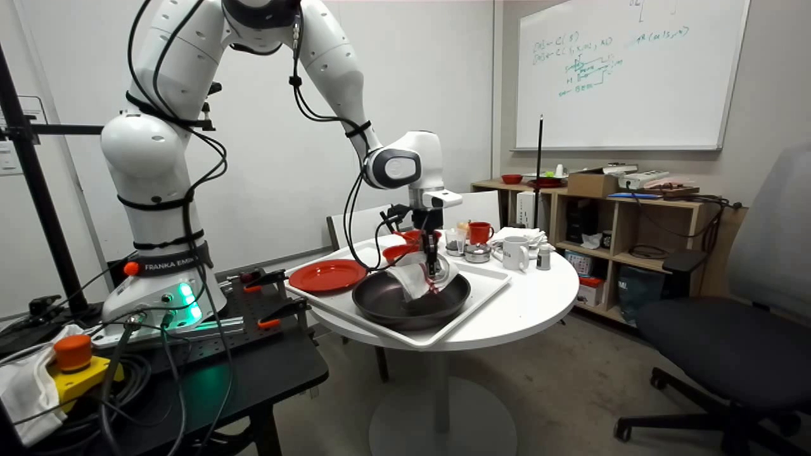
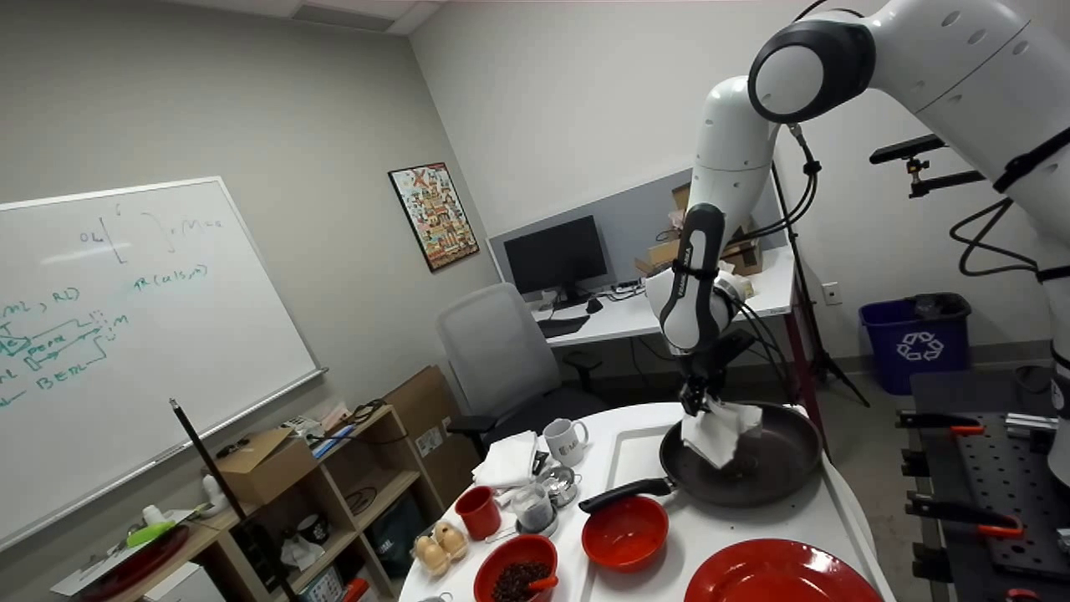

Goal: Use the white towel to wipe the pan

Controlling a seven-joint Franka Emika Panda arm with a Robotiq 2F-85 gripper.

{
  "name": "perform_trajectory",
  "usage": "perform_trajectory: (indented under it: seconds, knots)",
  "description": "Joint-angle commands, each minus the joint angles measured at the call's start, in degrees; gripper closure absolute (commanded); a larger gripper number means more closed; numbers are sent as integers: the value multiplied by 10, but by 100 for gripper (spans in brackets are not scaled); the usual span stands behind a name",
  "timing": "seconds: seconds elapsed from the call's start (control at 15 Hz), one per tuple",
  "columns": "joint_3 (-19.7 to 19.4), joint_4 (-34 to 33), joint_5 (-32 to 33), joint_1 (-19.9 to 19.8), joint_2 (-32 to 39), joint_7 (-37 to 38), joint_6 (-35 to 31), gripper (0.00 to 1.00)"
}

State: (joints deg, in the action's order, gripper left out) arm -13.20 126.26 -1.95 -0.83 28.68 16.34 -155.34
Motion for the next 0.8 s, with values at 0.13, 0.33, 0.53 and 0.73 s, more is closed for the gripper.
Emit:
perform_trajectory:
  seconds: [0.13,0.33,0.53,0.73]
  knots:
    - [-6,-6,22,11,11,12,20,97]
    - [3,-2,21,7,23,1,39,97]
    - [11,-11,17,-1,44,-7,71,97]
    - [9,-35,14,-4,72,-3,69,97]
